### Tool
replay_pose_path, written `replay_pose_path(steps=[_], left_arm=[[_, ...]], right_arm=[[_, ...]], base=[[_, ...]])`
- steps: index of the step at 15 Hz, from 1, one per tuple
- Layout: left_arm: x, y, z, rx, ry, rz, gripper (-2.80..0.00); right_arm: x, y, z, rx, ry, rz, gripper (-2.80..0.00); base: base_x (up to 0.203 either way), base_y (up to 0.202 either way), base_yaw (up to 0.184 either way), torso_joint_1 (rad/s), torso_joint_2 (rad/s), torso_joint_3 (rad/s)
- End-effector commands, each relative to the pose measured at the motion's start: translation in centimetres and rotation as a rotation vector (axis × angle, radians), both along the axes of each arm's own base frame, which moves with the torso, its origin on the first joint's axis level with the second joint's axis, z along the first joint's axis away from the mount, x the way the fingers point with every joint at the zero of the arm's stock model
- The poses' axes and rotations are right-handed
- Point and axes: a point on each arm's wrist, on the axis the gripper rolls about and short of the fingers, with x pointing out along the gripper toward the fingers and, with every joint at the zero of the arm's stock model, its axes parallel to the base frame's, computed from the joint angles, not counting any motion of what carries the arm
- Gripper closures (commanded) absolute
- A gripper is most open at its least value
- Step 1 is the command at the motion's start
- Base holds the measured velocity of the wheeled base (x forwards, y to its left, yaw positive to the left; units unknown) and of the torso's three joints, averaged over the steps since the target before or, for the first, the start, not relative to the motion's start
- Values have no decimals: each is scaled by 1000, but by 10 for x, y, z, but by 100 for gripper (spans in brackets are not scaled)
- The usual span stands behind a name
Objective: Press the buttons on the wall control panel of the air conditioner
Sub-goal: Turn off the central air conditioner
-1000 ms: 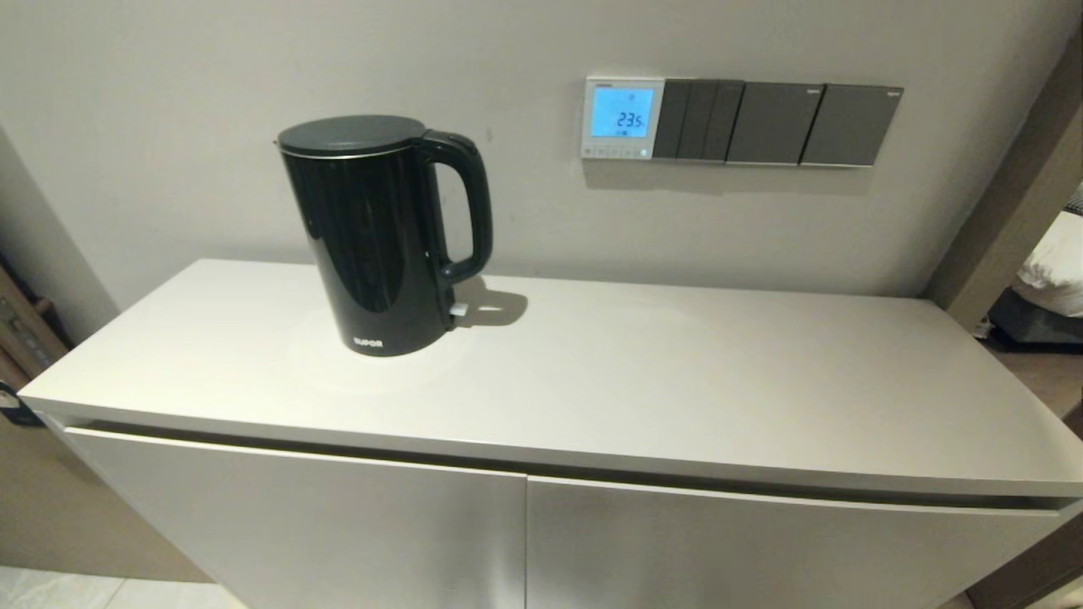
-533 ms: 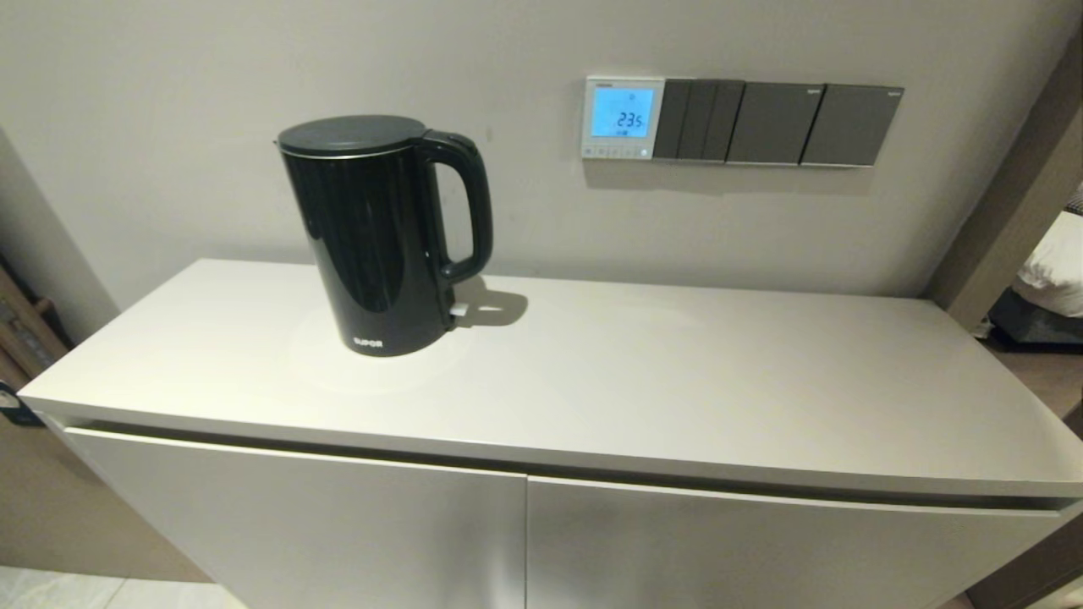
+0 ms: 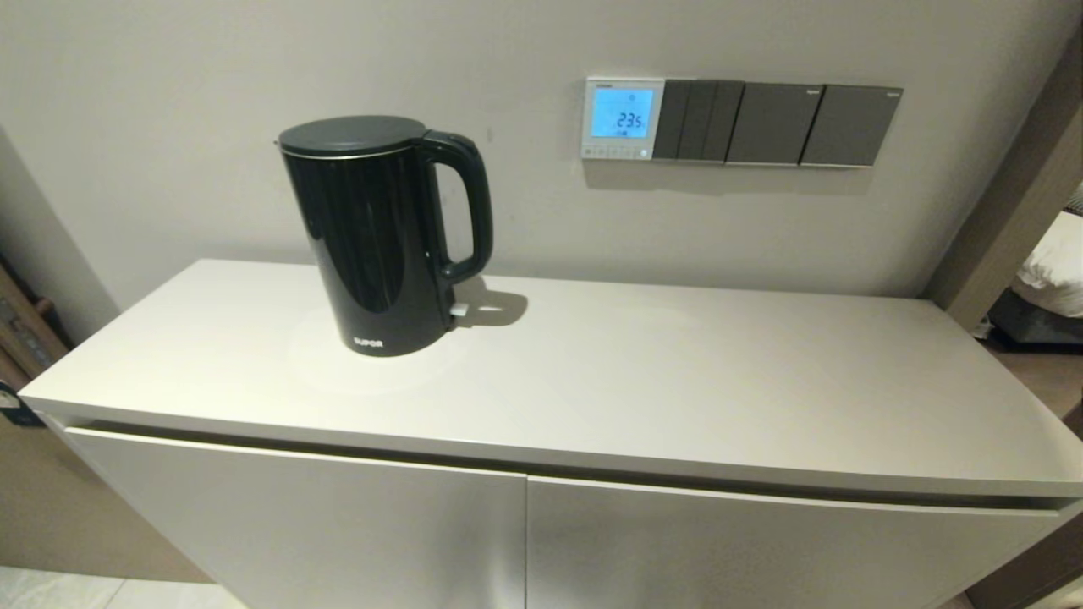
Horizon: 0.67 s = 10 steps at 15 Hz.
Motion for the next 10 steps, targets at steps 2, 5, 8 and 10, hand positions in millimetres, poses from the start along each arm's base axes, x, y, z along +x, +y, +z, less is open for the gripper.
replay_pose_path(steps=[2,5,8,10], left_arm=[[0,0,0,0,0,0,0],[0,0,0,0,-1,0,0],[0,0,0,0,0,0,0],[0,0,0,0,0,0,0]], right_arm=[[-2,0,-1,2,-21,1,0],[-2,0,-1,0,-21,-3,0],[-2,-1,-4,-24,-6,-22,0],[-2,-1,-4,-24,-6,-22,0]], base=[[0,0,0,0,0,0],[0,0,0,0,0,0],[0,0,0,0,0,0],[0,0,0,0,0,0]])
